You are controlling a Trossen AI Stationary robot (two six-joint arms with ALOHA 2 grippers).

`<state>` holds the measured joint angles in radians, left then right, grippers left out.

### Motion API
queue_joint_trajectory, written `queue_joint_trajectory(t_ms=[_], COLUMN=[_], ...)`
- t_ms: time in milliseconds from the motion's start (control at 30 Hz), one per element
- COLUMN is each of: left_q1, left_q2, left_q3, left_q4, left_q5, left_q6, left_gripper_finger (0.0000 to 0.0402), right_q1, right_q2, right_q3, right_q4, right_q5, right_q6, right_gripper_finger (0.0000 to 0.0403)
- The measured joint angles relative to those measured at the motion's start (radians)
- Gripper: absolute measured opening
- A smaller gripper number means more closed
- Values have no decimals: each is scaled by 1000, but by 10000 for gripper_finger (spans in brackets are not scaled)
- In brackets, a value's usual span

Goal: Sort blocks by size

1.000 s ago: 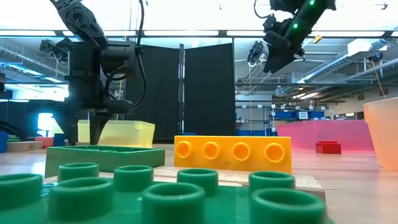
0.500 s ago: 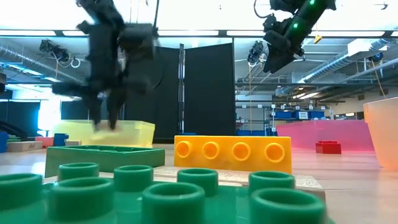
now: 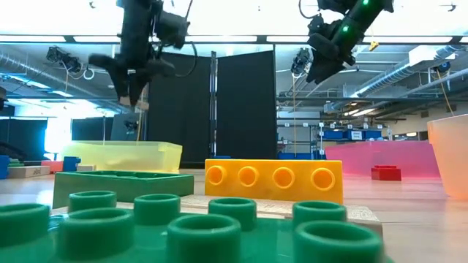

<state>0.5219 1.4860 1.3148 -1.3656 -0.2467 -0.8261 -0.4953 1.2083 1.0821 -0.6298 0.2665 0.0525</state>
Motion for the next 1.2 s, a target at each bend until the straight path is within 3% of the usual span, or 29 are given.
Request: queue_joint_trajectory(t_ms=[133,333,567,833,1200], left_q1=[170,289,305,305,280], left_q2=[24,104,196,256,223], left_q3=[-56,-132,-138,-138,-77], left_q4=[170,311,343,376,288], left_q5=[74,139,121,110,74], left_q6=[223,383,546,610,545], left_gripper_finger=[117,122,130,160,222], right_q1=[-4,-13,-18,-26,-25], right_q2=[0,0,0,0,0], right_q3=[0,0,0,0,0], right_q4=[36,43,53,53,41], right_q5=[0,0,0,0,-27], right_q6=[48,162,257,338,337], right_gripper_finger=[238,241,236,236,229])
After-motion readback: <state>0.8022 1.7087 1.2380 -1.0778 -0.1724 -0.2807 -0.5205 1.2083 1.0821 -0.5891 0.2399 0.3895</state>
